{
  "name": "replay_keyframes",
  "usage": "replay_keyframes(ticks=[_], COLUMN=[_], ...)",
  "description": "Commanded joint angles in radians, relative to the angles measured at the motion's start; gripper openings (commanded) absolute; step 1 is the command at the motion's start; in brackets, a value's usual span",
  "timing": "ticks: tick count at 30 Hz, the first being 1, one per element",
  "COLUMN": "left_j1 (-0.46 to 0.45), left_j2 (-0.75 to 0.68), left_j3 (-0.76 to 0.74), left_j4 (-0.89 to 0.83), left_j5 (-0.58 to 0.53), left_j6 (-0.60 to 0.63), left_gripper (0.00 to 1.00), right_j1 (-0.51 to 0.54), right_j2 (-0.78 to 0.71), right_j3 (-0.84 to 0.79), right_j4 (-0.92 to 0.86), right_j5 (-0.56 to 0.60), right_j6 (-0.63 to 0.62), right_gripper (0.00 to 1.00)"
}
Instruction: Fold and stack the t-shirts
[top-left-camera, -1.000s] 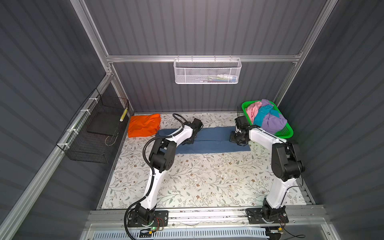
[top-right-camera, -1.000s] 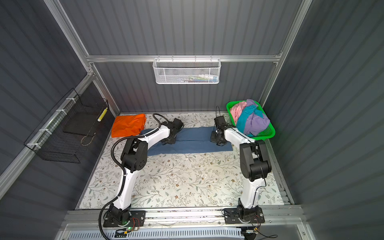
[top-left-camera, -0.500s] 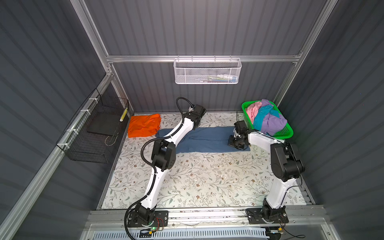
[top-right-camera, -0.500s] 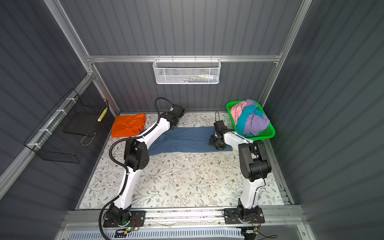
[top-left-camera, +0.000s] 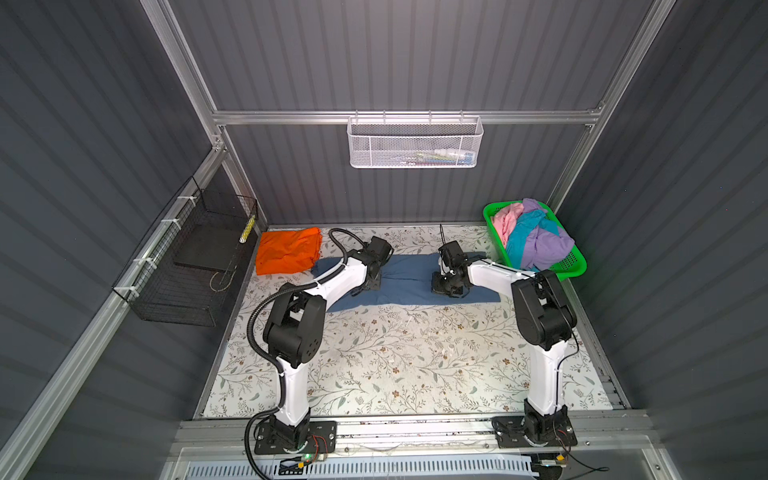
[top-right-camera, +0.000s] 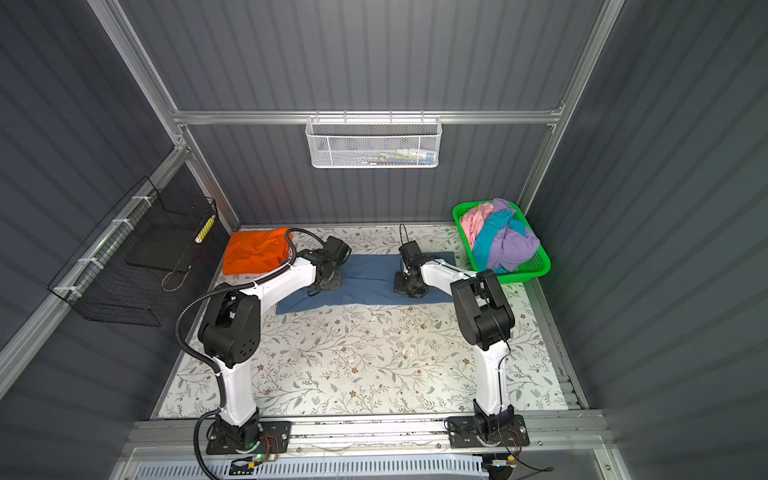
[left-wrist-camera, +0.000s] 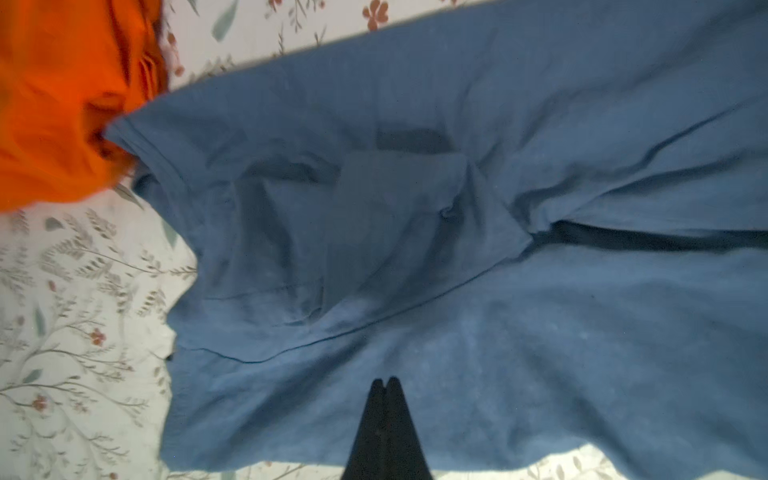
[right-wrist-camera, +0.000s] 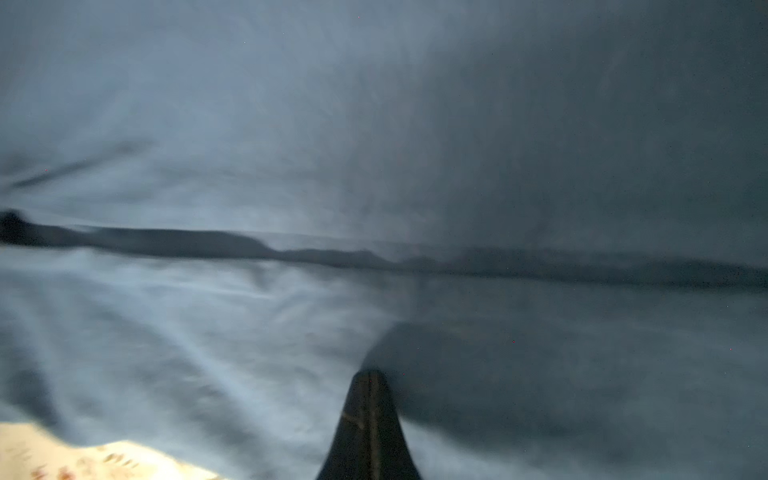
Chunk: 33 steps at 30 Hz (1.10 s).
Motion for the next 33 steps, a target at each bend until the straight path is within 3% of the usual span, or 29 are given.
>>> replay_keyframes(ticks=[1, 8, 12, 16, 21, 24, 27, 33], left_j1=[0.043, 0.104, 0.105, 0.105, 0.103, 0.090, 0.087, 0.075], left_j2=[0.024, 0.104, 0.169, 0.245, 0.406, 0.463, 0.400, 0.157], left_j3=[-0.032, -0.035, 0.074, 0.283, 0.717, 0.893, 0.811, 0.369], left_j4=[0.051, 0.087, 0.047, 0.058, -0.005, -0.062, -0.041, 0.043], left_j5=[0.061, 0.080, -0.065, -0.170, -0.092, -0.094, -0.097, -0.067], left_j6=[-0.060, -0.059, -0.034, 0.006, 0.037, 0.052, 0.051, -0.007], left_gripper=[0.00, 0.04, 0.09, 0.14, 0.22, 0.26, 0.26, 0.26], right_j1=[0.001, -0.007, -0.009, -0.011, -0.009, -0.009, -0.009, -0.022], right_j2=[0.003, -0.074, -0.101, -0.108, -0.103, -0.111, -0.128, -0.165], right_j3=[-0.042, -0.188, -0.257, -0.277, -0.276, -0.283, -0.285, -0.211], right_j4=[-0.066, -0.086, -0.082, -0.078, -0.077, -0.075, -0.082, -0.148], right_j5=[0.059, 0.129, 0.123, 0.109, 0.076, 0.070, 0.073, 0.146], right_j6=[-0.013, 0.002, 0.000, 0.013, 0.034, 0.045, 0.046, -0.004], right_gripper=[0.00, 0.00, 0.00, 0.00, 0.00, 0.00, 0.01, 0.02])
